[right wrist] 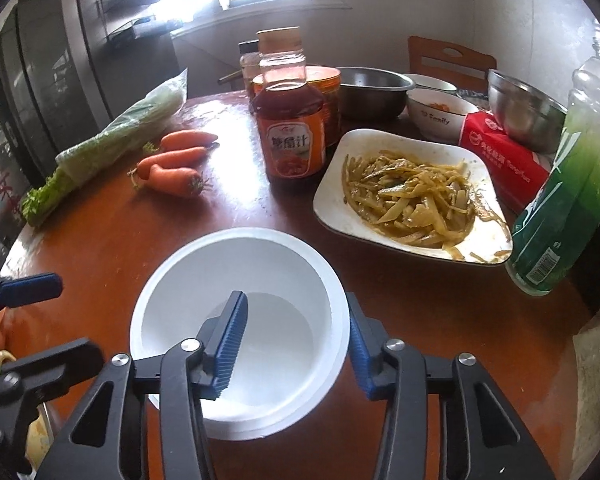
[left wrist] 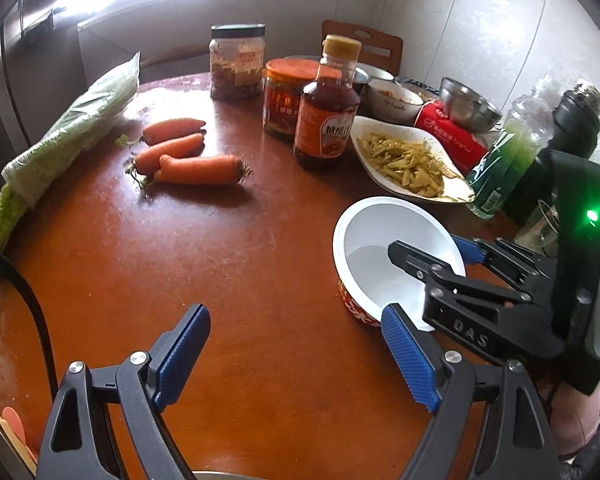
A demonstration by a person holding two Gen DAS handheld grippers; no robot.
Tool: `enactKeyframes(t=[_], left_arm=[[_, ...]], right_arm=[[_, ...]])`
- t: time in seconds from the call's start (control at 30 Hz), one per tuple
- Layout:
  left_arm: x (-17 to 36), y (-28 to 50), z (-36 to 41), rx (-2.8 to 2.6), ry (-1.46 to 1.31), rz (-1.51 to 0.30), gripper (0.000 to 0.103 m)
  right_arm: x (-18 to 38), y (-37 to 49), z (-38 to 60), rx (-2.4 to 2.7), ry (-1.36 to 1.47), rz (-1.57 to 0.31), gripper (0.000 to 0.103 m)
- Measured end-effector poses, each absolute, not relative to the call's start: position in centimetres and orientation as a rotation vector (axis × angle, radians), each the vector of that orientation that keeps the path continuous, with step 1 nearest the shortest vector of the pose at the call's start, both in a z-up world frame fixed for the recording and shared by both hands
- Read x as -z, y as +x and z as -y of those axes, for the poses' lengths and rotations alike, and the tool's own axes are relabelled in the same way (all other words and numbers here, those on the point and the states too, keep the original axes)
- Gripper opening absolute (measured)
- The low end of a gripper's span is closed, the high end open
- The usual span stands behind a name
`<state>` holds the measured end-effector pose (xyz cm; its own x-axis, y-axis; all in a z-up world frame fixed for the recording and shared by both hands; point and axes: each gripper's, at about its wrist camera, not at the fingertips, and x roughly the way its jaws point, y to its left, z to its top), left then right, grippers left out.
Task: Organize plates and bowls
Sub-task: 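Grasp the noodle cup rim with the right tool and lift it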
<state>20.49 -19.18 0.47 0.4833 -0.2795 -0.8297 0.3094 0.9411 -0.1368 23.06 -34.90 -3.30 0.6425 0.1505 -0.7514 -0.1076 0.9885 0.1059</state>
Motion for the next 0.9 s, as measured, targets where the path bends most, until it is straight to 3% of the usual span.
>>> enactKeyframes(t=[0.43, 0.57, 0.7, 0.9], left_arm=[[0.9, 21.8, 19.0, 0.389, -0.037, -1.086, 0.087], [1.6, 22.1, 18.7, 0.408, -0.072, -1.130, 0.074], [1.7, 21.8, 18.7, 0.410, -0.065, -1.134, 0.070], [2.2, 21.7, 19.1, 0.435, -0.047, -1.167, 0.055]], right_arm=[[3.9, 21.4, 32.9, -0.249, 0.012, -0.910, 0.045], [4.0, 20.9, 32.4, -0.281, 0.031, -0.928, 0.045], [4.2, 20.2, 31.6, -0.320, 0.061, -0.949, 0.045], [3.9, 19.0, 31.2, -0.332, 0.087, -0.954, 0.046]])
